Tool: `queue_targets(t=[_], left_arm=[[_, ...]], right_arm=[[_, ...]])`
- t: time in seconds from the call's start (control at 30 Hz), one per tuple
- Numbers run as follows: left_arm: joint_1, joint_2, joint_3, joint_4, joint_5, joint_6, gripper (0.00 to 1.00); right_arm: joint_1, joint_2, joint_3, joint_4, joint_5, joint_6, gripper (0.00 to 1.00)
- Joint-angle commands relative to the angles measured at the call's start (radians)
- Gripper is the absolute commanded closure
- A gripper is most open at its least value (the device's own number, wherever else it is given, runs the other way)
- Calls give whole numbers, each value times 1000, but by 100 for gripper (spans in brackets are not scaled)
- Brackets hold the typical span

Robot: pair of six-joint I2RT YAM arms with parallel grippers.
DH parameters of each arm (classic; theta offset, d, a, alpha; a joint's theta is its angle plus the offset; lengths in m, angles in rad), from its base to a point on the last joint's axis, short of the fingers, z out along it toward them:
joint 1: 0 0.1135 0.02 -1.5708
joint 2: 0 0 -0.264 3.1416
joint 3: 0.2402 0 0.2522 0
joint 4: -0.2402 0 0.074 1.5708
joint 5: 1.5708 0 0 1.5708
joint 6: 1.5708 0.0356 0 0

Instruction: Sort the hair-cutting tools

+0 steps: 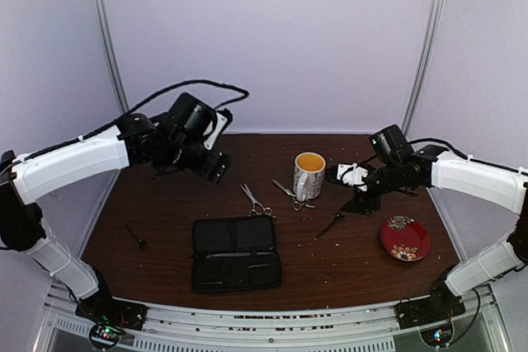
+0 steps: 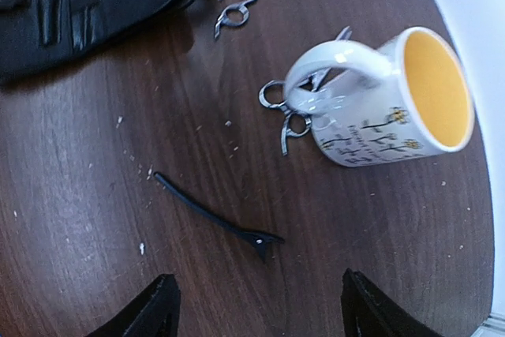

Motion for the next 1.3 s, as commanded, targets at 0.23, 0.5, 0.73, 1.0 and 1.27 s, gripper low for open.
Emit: queue_targets(t=[0.23,0.5,0.73,1.0,1.27], left_arm=[[124,-133,-14,224,-26,124,4],[172,-271,-108,292,28,100,5],[190,-255,-74,238,61,63,7],[191,-243,-65,223,89,57,8],[191,-227,-67,223,97,60,9]], right_arm=[[154,300,204,-182,329,-212,39],[181,455,316,-294,417,-328,59],[191,518,354,-327,487,-413,59],[200,566,360,-316,504,-425,62],[209,606,357,-278,502,-423,67]])
